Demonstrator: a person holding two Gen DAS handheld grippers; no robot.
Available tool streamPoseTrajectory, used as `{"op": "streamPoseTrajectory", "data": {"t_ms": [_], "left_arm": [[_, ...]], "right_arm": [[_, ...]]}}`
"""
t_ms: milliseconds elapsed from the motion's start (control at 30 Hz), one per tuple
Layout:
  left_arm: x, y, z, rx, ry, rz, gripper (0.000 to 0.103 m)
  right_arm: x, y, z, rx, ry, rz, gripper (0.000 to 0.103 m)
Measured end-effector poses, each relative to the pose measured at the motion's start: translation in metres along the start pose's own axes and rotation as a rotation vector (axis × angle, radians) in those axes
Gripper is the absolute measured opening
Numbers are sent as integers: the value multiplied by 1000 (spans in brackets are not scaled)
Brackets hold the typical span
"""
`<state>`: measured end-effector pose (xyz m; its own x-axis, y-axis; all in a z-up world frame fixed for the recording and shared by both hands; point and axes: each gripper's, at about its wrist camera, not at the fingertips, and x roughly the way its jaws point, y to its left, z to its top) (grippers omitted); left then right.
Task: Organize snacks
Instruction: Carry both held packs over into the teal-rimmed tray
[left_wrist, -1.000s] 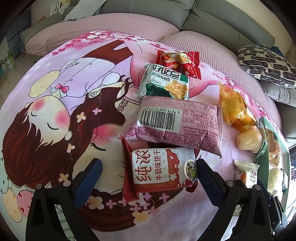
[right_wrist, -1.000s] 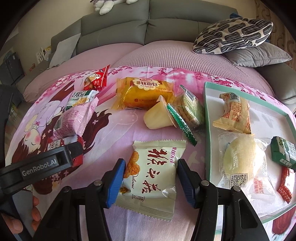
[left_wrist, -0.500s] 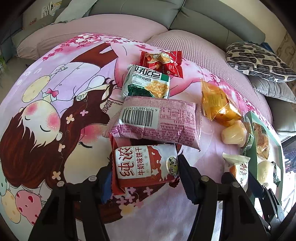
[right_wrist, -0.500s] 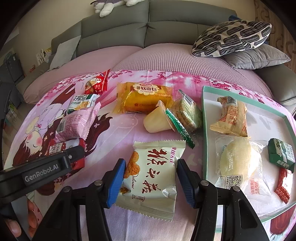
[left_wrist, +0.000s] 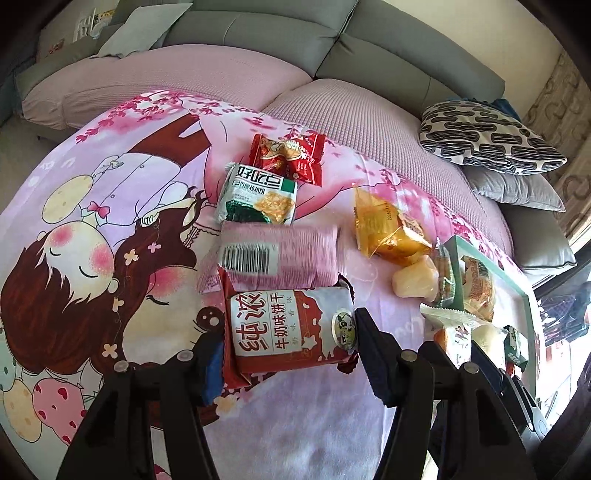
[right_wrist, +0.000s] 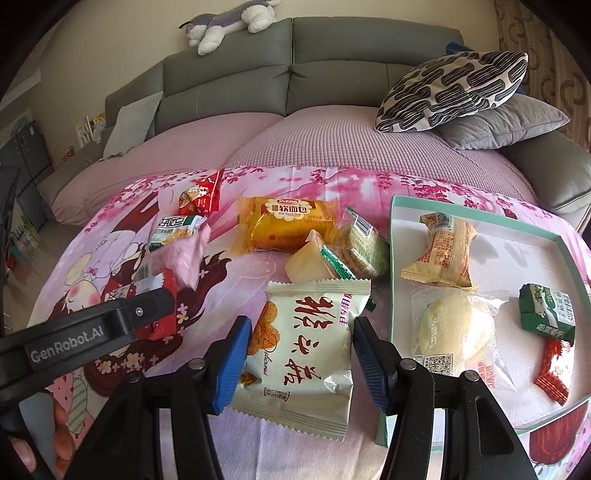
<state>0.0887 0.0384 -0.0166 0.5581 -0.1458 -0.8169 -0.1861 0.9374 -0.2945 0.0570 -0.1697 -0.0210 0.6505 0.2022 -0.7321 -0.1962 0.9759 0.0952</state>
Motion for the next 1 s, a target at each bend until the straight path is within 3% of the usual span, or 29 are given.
{"op": "streamPoseTrajectory", "data": {"t_ms": [400,633,1000], "left_arm": [[-35,-12,7,24,-95,-30,64],[-36,-17,8,33,-97,-28,64],[-33,-69,-1,155,-89,-82,64]], "right_arm": [[-24,-3,4,9,-59,6,60],[-26,-6,5,13,-62,7,60],[-40,-59,6,118,-89,-87,60]]}}
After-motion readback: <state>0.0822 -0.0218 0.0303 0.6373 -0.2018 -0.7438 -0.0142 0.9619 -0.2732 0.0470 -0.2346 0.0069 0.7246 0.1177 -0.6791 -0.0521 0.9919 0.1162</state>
